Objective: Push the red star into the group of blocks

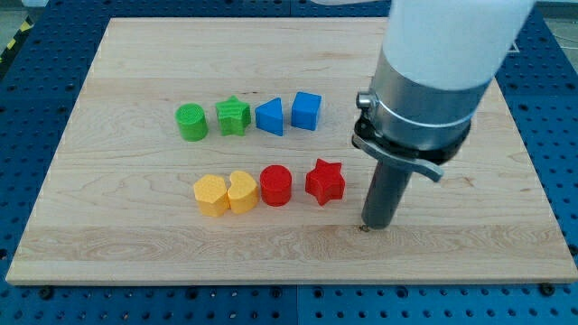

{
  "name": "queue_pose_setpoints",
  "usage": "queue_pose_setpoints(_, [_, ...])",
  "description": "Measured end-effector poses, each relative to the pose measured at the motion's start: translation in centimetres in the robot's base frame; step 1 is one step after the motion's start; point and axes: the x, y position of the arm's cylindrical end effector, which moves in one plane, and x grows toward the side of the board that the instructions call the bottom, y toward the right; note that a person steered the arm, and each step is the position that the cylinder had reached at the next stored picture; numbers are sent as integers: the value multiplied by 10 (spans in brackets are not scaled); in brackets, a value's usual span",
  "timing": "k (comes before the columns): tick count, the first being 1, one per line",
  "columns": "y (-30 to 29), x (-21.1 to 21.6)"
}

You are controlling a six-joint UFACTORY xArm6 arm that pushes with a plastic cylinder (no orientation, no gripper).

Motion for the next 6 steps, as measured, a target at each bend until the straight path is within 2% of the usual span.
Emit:
queue_pose_setpoints(1, [-4,-14])
queue_pose_setpoints(2, [-10,9])
queue_pose_setpoints(4, [-17,-41])
queue_pose_setpoints(5, [-26,-43])
queue_pose_setpoints(6, [-52,-69])
